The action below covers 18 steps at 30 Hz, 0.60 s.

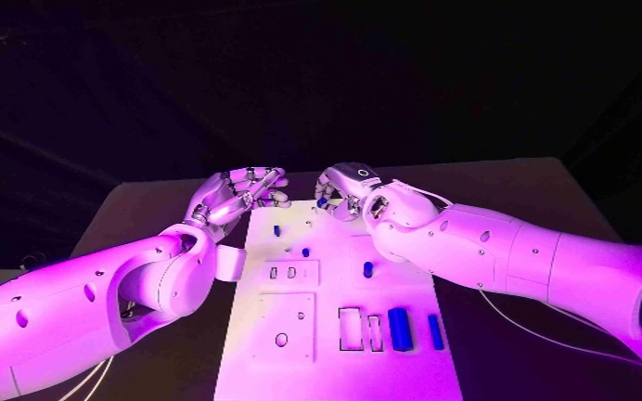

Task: Assemble the parts on the task board

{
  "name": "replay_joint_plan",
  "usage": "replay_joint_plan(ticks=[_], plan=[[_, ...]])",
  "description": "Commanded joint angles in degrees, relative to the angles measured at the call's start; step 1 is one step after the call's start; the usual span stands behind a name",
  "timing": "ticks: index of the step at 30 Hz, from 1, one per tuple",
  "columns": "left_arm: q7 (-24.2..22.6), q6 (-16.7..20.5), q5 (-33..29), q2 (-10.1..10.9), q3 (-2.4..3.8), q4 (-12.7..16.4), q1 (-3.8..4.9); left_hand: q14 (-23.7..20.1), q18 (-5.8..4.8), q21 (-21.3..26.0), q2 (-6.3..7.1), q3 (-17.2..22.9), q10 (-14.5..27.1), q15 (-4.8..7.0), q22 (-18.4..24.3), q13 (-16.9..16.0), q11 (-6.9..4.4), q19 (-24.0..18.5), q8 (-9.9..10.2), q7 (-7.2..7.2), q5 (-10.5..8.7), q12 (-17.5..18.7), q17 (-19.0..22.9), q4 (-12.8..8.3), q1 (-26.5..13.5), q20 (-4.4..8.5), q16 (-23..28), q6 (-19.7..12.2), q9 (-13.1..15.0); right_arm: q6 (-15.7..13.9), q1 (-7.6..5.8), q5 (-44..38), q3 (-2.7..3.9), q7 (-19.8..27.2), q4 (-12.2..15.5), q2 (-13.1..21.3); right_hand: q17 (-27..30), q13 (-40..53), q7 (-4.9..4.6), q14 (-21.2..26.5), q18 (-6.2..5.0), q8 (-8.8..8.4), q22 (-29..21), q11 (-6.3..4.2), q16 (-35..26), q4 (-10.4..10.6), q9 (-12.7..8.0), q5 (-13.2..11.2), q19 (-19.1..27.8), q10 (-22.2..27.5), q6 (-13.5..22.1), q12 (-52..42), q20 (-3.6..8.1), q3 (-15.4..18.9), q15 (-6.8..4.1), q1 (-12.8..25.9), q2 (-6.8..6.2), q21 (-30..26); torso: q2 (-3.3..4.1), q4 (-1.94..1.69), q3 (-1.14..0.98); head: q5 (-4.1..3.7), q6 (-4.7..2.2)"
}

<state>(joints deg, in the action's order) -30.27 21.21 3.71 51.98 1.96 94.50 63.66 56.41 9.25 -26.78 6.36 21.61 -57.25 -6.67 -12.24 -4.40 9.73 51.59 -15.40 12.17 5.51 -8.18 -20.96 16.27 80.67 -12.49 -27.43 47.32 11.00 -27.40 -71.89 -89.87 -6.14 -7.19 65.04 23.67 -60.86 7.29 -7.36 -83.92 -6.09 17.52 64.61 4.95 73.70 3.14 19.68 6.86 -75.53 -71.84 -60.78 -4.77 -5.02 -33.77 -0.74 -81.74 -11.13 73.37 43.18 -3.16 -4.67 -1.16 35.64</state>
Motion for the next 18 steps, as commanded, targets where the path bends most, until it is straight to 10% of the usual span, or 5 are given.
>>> replay_joint_plan(ticks=[1,18], plan=[[-0.5,-0.8,-0.3,-0.1,0.06,0.1,0.1,-0.4,1.02,-0.3,0.63,0.5,-0.4,-0.02,-0.1,0.1,0.16,-0.4,-0.3,1.04,-0.24,0.2,-0.1,0.0,0.0,-0.02,-0.3,0.3,0.1,1.0,0.23,0.4,-0.01,0.4,-0.8,-0.7,0.1,2.0,-0.22,-1.1,0.85,0.37,0.0,-1.61,0.2,-0.4,0.1,0.4,-0.3,-2.0,0.1,0.0,0.11,-0.1,-0.4,-0.3,1.18,0.2,0.33,-0.31,-0.05,-0.05,-0.05],[-0.5,-1.0,-0.3,-0.2,0.08,-0.1,0.19,-0.5,1.02,-0.3,0.64,0.5,-0.4,-0.04,-0.1,0.1,0.17,-0.5,-0.3,1.04,-0.25,0.2,-0.1,0.0,0.0,-0.04,-0.3,0.3,0.1,1.2,0.99,0.3,-0.09,-0.1,-3.6,-2.9,0.1,2.1,-0.27,-1.0,0.8,0.36,-0.1,-1.53,0.2,-0.5,0.3,0.4,-0.1,-1.8,0.3,0.1,0.07,-0.2,-0.33,0.0,1.1,0.1,0.64,-0.56,-0.18,0.35,0.05]])
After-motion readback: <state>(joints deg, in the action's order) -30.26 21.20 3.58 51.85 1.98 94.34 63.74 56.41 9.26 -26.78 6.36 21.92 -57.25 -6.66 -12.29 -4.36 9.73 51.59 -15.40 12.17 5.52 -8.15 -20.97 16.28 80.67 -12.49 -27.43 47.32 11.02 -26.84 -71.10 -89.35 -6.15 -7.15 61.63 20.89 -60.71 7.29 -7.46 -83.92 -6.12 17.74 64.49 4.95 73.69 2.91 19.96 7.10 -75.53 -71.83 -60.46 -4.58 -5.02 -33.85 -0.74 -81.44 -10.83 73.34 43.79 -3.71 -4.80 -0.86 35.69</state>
